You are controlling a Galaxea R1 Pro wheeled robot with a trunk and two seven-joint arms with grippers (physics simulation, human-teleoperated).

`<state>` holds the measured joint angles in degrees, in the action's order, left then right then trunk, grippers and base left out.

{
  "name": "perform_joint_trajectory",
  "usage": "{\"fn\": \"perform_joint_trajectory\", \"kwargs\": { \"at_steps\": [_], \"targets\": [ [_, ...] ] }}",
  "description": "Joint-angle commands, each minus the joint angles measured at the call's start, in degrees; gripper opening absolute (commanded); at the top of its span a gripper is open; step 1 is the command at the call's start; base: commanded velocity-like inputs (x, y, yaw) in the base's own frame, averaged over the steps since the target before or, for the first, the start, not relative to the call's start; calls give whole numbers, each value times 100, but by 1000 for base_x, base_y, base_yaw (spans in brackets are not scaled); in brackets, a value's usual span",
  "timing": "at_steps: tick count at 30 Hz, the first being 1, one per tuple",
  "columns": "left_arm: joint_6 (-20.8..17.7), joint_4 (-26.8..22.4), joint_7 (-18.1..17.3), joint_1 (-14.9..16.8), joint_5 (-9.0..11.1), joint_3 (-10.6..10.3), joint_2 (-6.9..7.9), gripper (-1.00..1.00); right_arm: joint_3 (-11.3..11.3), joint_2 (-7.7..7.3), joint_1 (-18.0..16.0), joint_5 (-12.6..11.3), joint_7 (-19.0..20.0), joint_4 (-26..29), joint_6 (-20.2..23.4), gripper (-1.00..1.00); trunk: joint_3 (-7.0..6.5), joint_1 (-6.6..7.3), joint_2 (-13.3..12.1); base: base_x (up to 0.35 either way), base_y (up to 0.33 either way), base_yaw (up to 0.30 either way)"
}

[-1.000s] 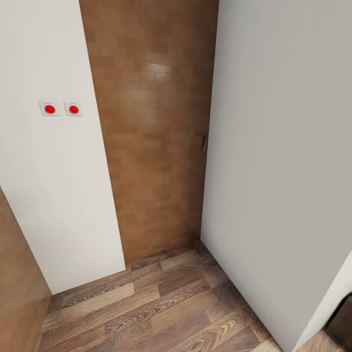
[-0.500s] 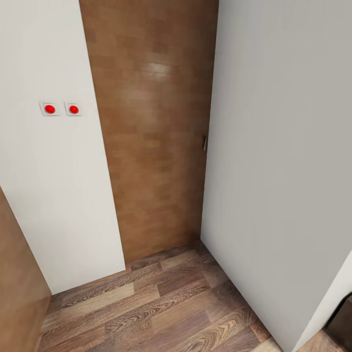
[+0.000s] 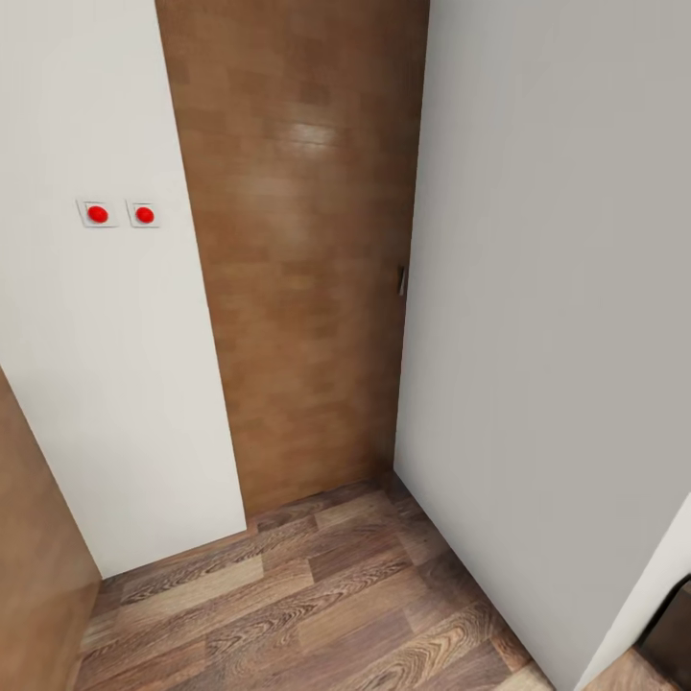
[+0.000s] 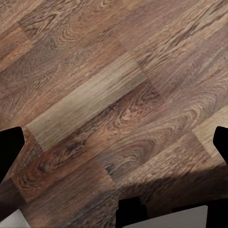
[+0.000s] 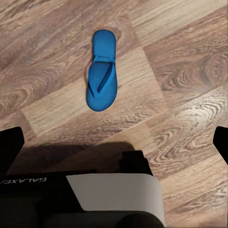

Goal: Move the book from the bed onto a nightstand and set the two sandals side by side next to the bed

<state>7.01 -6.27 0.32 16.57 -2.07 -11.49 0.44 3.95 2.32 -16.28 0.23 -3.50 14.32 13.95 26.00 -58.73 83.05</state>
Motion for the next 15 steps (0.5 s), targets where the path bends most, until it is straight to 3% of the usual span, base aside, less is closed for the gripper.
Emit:
{"fn": "perform_joint_trajectory", "kwargs": {
  "at_steps": [1, 15],
  "targets": [
    [21, 3, 3, 4, -22, -20, 1, 100, 41, 7, -11, -1, -11, 12, 70, 100, 6, 0, 3, 58, 0, 0],
    [150, 3, 3, 4, -22, -12, 0, 100, 26, 13, -48, 8, -4, -41, 103, 100, 6, 0, 3, 55, 0, 0]
  ]
}}
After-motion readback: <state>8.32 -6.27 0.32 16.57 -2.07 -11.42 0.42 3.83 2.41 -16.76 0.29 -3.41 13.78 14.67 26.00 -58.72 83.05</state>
